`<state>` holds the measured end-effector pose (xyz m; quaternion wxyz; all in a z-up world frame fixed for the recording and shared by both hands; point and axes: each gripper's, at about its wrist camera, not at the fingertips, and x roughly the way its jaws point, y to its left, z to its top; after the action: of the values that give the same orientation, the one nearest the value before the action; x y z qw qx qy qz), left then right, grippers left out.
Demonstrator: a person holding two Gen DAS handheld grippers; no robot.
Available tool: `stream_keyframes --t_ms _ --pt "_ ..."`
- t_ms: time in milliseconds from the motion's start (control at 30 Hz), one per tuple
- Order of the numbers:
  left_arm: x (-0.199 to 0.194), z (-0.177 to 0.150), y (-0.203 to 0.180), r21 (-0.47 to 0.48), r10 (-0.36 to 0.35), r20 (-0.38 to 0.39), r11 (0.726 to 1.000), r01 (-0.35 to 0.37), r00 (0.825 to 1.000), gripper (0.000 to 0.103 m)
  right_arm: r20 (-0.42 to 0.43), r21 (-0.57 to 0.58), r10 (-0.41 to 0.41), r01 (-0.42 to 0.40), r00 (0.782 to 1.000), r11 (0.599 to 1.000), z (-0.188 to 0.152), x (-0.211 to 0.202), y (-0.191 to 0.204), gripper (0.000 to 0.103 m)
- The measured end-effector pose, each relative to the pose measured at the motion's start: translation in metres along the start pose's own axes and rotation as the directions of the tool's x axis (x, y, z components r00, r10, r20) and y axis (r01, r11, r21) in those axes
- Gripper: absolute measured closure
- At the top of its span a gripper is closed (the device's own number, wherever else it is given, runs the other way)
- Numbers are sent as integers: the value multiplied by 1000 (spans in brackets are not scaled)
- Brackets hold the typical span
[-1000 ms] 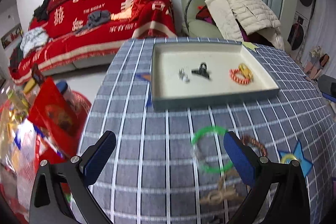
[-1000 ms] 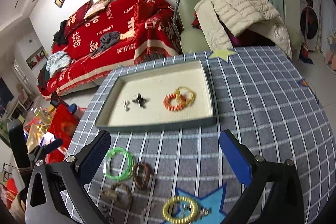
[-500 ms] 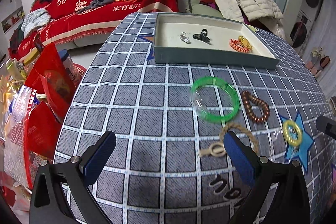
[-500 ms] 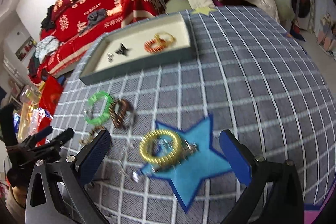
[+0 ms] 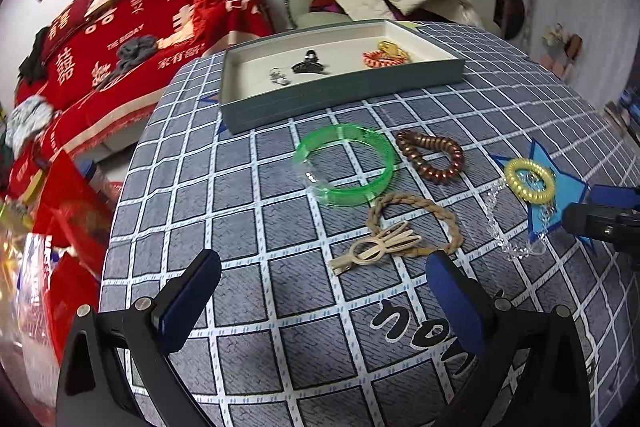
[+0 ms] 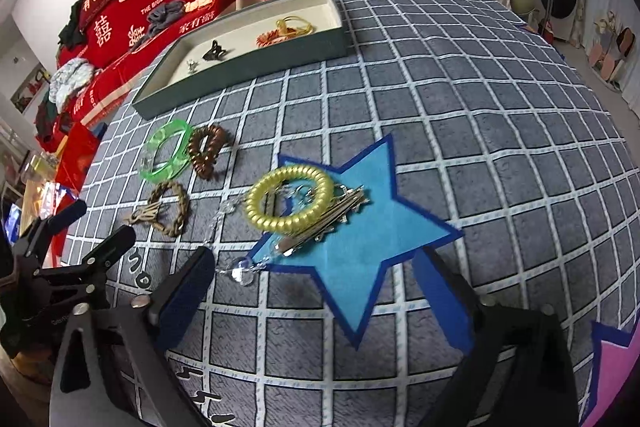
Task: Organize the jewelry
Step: 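Grasp the beige knotted bracelet with the left tool while the right grasps the silver hair clip, then carry the beige bracelet and silver clip over the tray with both tools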
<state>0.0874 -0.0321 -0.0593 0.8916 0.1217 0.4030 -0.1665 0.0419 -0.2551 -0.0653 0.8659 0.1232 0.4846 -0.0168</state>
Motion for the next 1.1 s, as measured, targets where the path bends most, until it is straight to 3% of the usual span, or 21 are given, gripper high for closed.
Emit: stream_keyframes --t_ms 33,100,267,333,467,533,667,767,833,900,1100 --pt "0 0 0 6 0 1 1000 0 1000 0 1 0 -5 5 1000 1000 0 1 1 12" --pt "2 1 -1 19 -1 1 1000 1 1000 0 1 4 -14 14 1000 1000 0 3 2 28" --pt "10 3 -2 31 -18 -14 999 19 1000 0 -1 0 -23 23 1000 1000 1 9 7 43" --pt "13 4 -3 42 -27 -22 999 28 999 6 4 -6 -27 27 1000 1000 1 10 9 48" --pt "13 2 -8 60 -41 -21 997 43 999 6 8 -10 -24 24 1000 1000 1 10 8 69" --pt "14 1 -11 72 -52 -25 996 53 998 18 4 -3 -7 7 1000 1000 0 9 4 78" --pt "13 0 -16 88 -68 -25 994 70 997 24 4 -2 1 -1 1000 1000 -5 6 -5 89" --pt "12 0 -21 101 -88 -27 991 91 996 36 7 7 1 -1 1000 1000 -7 3 -11 91" --pt "12 0 -23 107 -106 -30 988 109 994 65 9 9 -4 4 1000 1000 -8 2 -15 92" --pt "11 0 -24 108 -107 -32 988 110 994 72 12 9 -13 13 1000 1000 -8 0 -18 92" --pt "8 -6 -16 42 -121 -33 992 122 992 72 18 13 -44 44 999 999 -10 -3 -26 93"
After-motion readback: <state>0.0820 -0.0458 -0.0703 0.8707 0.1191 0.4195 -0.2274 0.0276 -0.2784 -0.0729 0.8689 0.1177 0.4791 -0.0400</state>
